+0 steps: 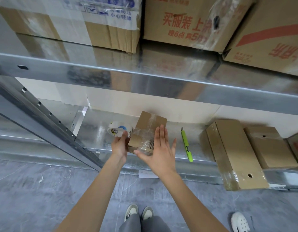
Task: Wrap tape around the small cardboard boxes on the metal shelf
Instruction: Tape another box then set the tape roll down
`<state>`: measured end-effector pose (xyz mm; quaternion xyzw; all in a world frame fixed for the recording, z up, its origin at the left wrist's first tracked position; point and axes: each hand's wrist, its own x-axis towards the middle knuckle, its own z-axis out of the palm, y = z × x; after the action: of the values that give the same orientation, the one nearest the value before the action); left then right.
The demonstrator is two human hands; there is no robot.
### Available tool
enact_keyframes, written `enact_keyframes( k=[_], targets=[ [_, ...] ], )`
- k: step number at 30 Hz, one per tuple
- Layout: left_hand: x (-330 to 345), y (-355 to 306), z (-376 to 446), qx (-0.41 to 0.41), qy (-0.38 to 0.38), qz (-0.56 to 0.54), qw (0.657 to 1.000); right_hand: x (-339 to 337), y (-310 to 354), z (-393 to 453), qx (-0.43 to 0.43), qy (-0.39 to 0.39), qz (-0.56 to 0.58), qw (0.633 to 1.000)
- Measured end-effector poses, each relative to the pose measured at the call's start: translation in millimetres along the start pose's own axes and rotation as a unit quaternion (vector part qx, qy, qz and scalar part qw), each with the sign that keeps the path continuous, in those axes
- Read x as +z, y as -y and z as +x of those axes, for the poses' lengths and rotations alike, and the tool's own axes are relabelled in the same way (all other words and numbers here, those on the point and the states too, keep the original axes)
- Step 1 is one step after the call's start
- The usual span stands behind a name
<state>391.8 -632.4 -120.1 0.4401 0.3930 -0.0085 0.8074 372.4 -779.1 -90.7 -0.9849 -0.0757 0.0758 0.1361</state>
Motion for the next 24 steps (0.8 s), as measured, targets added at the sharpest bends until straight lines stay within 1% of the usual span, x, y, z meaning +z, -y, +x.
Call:
enact_keyframes(
  k=[3, 7, 11, 14, 17, 19, 22, 24],
  targets=[
    [-1, 2, -2, 0.006, 0.018, 0.012, 1.0, -4, 8, 0, 0.033, 0.0, 0.01, 0.999],
    [0, -1, -5, 0.019, 0.06, 0.01, 0.998, -4, 21, 4, 0.072, -0.005, 0.008, 0.997],
    [2, -7, -5, 0.009, 0.062, 0.006, 0.998, -1, 25, 2, 0.08, -0.012, 0.001, 0.997],
    [3, -7, -7, 0.011, 0.061, -0.005, 0.998, -2, 23, 3, 0.061, -0.006, -0.008, 0.998],
    [4, -4, -10, 0.021, 0.061, -0.021, 0.998, -1, 26, 2, -0.003, 0.004, -0.007, 1.0],
    [4, -2, -13, 0.025, 0.063, -0.027, 0.997, 2, 27, 0, -0.038, -0.004, -0.002, 0.999],
    [2, 1, -19, 0.036, 0.059, -0.045, 0.997, 2, 28, -4, -0.044, -0.005, 0.015, 0.999],
    [4, -1, -25, 0.048, 0.064, -0.061, 0.995, 0, 30, -6, -0.022, -0.005, 0.028, 0.999]
  ],
)
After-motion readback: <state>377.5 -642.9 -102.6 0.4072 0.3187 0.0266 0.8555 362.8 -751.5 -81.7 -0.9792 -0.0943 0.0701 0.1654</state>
